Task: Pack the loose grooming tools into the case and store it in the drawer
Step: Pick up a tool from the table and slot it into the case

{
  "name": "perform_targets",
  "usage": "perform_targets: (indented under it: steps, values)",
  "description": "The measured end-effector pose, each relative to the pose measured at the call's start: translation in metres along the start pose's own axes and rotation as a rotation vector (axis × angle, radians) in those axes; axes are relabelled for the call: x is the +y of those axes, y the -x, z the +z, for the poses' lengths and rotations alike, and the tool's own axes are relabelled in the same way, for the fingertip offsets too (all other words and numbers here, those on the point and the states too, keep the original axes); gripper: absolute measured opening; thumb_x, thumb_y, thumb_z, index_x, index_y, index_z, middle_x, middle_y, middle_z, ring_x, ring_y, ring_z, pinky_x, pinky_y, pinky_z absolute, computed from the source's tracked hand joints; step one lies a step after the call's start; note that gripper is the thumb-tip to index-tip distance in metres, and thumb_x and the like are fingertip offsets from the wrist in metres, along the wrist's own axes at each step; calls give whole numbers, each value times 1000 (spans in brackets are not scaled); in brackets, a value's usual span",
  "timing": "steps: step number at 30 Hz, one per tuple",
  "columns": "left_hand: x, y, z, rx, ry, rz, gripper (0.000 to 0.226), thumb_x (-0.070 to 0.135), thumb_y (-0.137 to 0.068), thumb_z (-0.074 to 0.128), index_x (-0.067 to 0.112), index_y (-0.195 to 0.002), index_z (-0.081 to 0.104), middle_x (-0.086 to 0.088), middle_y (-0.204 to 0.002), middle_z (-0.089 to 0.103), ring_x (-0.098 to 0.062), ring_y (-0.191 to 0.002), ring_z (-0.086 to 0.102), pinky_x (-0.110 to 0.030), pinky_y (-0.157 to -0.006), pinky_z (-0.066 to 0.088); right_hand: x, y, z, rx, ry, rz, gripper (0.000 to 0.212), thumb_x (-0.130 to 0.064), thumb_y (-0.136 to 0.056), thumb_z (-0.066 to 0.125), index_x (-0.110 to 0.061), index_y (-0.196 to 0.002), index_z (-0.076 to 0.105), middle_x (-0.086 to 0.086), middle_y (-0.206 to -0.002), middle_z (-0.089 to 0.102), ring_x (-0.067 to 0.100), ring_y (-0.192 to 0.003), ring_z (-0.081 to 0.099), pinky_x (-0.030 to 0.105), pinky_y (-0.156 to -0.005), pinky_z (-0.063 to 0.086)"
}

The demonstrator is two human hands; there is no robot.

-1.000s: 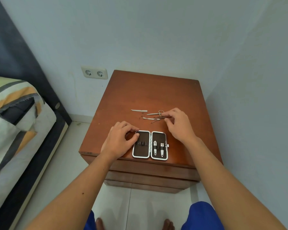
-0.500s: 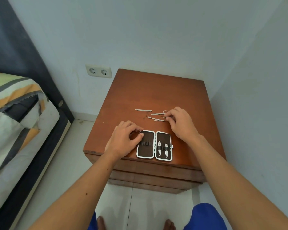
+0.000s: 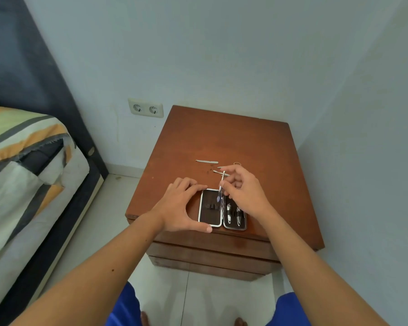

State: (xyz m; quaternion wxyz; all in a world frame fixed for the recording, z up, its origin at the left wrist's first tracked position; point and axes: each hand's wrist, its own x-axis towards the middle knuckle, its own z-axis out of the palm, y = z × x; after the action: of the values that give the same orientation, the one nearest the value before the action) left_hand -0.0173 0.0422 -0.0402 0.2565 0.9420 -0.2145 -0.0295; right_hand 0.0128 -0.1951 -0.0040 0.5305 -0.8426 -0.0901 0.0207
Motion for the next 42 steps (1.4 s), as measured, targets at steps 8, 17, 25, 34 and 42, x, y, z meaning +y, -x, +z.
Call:
perform_targets:
  steps: [8,17,25,34,42]
  values:
    - [3,-2,1,32,-31,20,118,90,-54,80,33,-152,45,16,-129,38,-10,-123,34,-31,-108,33,7,-2,15,-1,38,25,28,-17,-92,77,-31,-114,66,-6,-80,78,4,-69,60,20,-75,51]
    - [6,-2,0,50,-31,17,114,90,-54,79,31,-147,48,16,-127,38,-8,-118,34,-32,-105,37,11,-5,15,-41,110,-7,28,-18,-91,77,-27,-116,68,-8,-80,76,4,-66,56,23,-72,50]
    - [9,-2,-1,49,-30,6,113,90,-53,80,32,-145,49,17,-123,39,-7,-115,35,-32,-105,38,11,11,6,-225,446,-142,47,-36,-88,80,-24,-132,68,-10,-110,50,-8,-95,50,14,-89,39]
    - [10,-2,0,43,-41,-4,115,94,-53,75,32,-146,48,16,-124,39,-8,-115,35,-34,-105,38,13,23,1,-295,481,-171,67,-48,-78,85,-21,-136,64,-10,-122,43,9,-116,47,21,-97,39]
    - [10,-3,0,44,-39,-1,116,93,-50,77,32,-145,49,16,-123,40,-9,-116,37,-35,-107,38,20,7,-5,-42,333,-137,27,-33,-88,80,-28,-115,77,-15,-97,58,6,-82,58,14,-75,42]
